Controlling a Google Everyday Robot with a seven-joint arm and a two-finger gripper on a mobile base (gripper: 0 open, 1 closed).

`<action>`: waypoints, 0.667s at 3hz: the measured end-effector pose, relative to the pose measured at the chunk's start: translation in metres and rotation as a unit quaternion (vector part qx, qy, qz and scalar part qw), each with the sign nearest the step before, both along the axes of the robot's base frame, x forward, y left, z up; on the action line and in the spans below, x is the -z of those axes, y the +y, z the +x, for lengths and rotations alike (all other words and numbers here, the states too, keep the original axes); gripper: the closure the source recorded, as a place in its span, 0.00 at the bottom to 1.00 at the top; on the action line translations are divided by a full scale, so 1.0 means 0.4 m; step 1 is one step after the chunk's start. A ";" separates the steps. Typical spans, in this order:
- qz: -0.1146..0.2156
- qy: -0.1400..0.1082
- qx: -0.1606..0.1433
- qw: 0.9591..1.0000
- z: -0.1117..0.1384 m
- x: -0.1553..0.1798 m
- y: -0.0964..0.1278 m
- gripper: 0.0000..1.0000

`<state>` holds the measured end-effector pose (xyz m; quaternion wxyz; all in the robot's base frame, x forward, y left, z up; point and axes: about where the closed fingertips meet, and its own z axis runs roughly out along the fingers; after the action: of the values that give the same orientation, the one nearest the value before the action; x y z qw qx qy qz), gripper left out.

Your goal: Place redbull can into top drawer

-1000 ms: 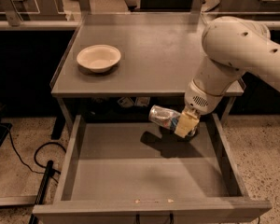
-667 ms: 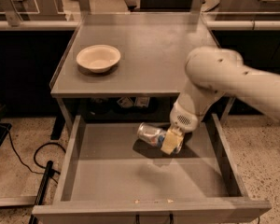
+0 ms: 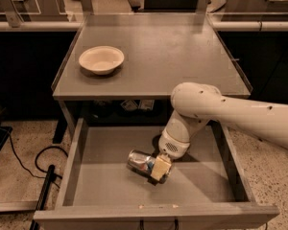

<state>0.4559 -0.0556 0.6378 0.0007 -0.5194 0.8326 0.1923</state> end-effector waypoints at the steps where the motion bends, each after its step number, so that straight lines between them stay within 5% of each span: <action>1: 0.006 0.014 -0.003 1.000 -0.032 0.041 0.025 1.00; 2: 0.009 0.020 -0.006 1.000 -0.059 0.057 0.030 1.00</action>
Offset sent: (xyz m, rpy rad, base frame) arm -0.0348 0.0134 -0.0287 0.0240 0.0521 0.0160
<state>0.4324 -0.0437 0.6152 -0.0128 -0.5204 0.8276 0.2099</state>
